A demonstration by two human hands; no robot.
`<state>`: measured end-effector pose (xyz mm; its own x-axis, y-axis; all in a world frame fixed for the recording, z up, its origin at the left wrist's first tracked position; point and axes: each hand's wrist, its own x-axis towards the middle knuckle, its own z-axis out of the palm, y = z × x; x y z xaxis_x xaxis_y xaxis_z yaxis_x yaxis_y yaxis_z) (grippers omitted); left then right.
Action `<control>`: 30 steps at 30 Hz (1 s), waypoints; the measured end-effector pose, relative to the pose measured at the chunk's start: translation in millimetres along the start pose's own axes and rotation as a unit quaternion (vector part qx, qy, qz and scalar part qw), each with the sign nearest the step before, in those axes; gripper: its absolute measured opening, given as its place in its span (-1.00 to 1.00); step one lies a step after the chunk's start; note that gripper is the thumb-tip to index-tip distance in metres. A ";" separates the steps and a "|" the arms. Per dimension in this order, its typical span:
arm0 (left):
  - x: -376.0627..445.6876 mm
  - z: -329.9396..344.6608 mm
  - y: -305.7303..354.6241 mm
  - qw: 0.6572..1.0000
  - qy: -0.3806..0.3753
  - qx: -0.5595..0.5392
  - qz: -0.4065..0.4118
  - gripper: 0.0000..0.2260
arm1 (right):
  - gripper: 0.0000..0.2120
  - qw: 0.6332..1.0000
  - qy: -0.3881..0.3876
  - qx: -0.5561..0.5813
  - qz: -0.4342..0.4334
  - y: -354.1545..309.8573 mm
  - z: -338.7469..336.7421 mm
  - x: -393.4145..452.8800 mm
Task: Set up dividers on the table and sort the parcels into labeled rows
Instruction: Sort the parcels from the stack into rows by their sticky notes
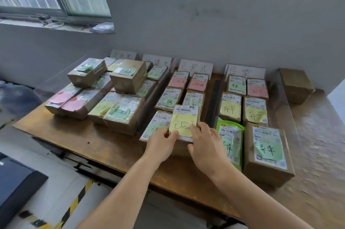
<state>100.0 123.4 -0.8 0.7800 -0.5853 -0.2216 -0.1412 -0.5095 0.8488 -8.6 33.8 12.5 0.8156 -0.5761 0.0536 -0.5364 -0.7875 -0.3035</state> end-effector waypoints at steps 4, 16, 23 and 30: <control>13.0 -0.6 -9.2 0.994 -0.037 0.087 0.056 -0.78 | -0.66 0.999 -0.018 -0.037 0.031 -5.0 18.0 3.3; 63.9 -33.6 -52.3 0.883 -0.125 0.409 0.193 -0.29 | -0.48 0.993 0.002 -0.113 0.032 -13.5 49.1 15.3; 74.5 -33.8 -58.4 0.876 -0.112 0.406 0.234 -0.39 | -0.48 0.993 0.015 -0.107 0.049 -17.8 51.5 24.7; 77.1 -45.3 -35.4 0.873 -0.185 0.410 0.188 -0.30 | -0.43 0.993 0.001 -0.107 0.053 -18.4 47.9 29.8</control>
<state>192.7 124.9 -26.1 0.3559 -0.8947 -0.2700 -0.8519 -0.4293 0.2998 35.9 41.6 -25.9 0.7518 -0.6585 0.0339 -0.6530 -0.7508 -0.0993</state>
